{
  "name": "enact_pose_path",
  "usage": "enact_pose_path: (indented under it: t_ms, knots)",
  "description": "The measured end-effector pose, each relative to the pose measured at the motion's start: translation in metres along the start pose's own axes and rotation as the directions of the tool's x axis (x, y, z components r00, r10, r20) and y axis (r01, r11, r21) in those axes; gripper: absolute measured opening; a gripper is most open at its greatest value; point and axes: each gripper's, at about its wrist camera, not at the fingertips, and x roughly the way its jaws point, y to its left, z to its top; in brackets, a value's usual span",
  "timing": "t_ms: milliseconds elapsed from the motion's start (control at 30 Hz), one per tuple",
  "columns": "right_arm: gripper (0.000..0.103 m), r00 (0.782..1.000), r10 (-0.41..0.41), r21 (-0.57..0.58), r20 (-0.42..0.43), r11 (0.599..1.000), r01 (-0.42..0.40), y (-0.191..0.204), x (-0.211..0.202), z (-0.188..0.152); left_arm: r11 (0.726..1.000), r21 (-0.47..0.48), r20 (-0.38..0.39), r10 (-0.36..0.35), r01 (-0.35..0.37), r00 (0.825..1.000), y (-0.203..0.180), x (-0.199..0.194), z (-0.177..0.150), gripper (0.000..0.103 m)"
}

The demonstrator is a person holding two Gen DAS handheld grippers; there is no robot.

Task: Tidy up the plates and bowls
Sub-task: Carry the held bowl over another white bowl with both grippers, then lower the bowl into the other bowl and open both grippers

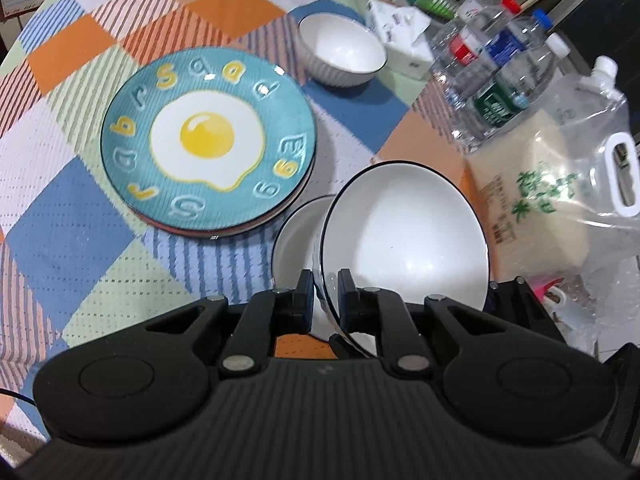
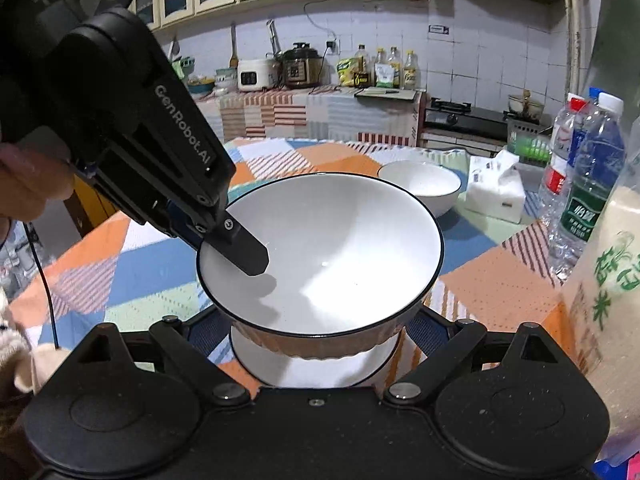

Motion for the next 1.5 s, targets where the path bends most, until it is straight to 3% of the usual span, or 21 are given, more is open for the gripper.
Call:
enact_pose_path:
  t_ms: [300, 400, 567, 700, 1233, 1500]
  knots:
    - [0.097, 0.998, -0.007, -0.023, -0.067, 1.000, 0.005, 0.008, 0.011, -0.007, 0.997, 0.018, -0.053, 0.073, -0.072, 0.996, 0.004, 0.021, -0.006, 0.011]
    - [0.096, 0.997, -0.020, -0.054, -0.080, 0.998, 0.016, 0.013, 0.013, -0.010, 0.991, 0.056, -0.051, 0.125, -0.122, 0.991, -0.002, 0.026, -0.009, 0.011]
    - [0.096, 0.997, -0.051, -0.078, -0.062, 0.996, 0.046, 0.018, 0.015, -0.013, 0.986, 0.073, -0.036, 0.154, -0.151, 0.987, -0.003, 0.030, -0.009, 0.012]
    - [0.096, 0.995, -0.069, -0.112, -0.078, 0.992, 0.060, 0.022, 0.016, -0.013, 0.984, 0.081, -0.031, 0.160, -0.158, 0.987, -0.004, 0.032, -0.009, 0.012]
    - [0.099, 0.995, -0.057, -0.066, -0.084, 0.996, 0.051, 0.016, 0.016, -0.015, 0.984, 0.081, -0.009, 0.163, -0.161, 0.987, -0.005, 0.035, -0.012, 0.014]
    - [0.097, 0.995, 0.004, -0.091, -0.103, 0.996, -0.013, 0.002, -0.003, -0.003, 0.984, 0.095, 0.050, 0.145, -0.150, 0.988, -0.008, 0.003, -0.001, 0.015]
